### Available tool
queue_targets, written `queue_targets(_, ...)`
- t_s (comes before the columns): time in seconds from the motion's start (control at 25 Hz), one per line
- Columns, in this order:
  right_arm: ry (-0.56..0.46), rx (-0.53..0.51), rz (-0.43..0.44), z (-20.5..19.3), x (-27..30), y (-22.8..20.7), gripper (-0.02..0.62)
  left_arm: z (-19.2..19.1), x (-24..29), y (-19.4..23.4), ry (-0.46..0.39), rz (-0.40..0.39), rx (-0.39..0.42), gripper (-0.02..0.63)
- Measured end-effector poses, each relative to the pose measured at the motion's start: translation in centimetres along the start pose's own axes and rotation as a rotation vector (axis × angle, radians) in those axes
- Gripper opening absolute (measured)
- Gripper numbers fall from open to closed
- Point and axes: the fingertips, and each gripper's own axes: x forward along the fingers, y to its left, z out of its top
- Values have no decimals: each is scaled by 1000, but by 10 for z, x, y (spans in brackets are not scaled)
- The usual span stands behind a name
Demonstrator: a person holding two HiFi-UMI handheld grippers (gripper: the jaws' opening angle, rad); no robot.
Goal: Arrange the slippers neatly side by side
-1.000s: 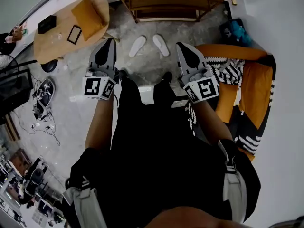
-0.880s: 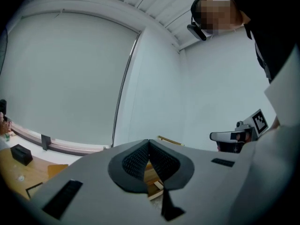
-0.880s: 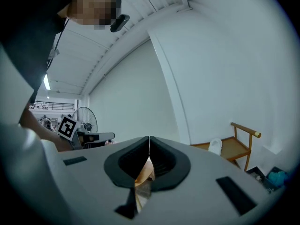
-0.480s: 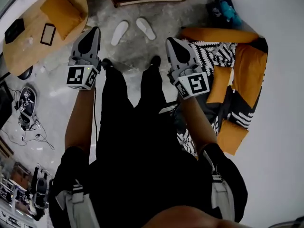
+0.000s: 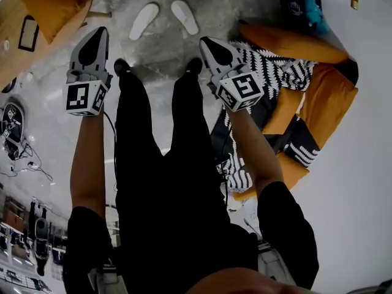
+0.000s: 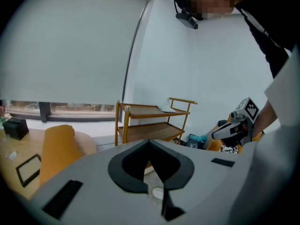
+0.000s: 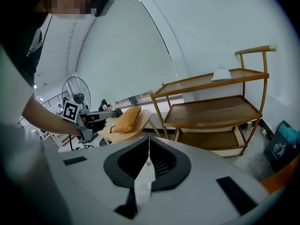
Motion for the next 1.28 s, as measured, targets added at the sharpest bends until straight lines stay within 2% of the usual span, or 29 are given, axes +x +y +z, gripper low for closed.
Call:
queue_targets(0.16,44,-19,19,-42,36,-28,34,-61,23,-2,44,11,-48,15)
queue_targets(0.52,166,-1,-70,-138,108,-98,34,-155,83,10,113,-4,-108,15)
queue_targets(0.72,213,-7,-98,-179,153,-135,34,-213,108,14,197,-26,-118,15)
queue_targets(0.84,241,20,-122,-203,177,-157,34,-248,119,17,249,-38,-167,15)
queue_targets(1.0,323,-1,-103,-238,210,-169,34,-289,138,27,312,-29,-220,15)
queue_targets(1.16,414,-65,-62,-274,235,-171,34,-318,156,40,339,-9,-324,15)
queue_targets(1.28,484,-108,-51,-303,245,-179,35,-341,164,45,383,-9,-321,15)
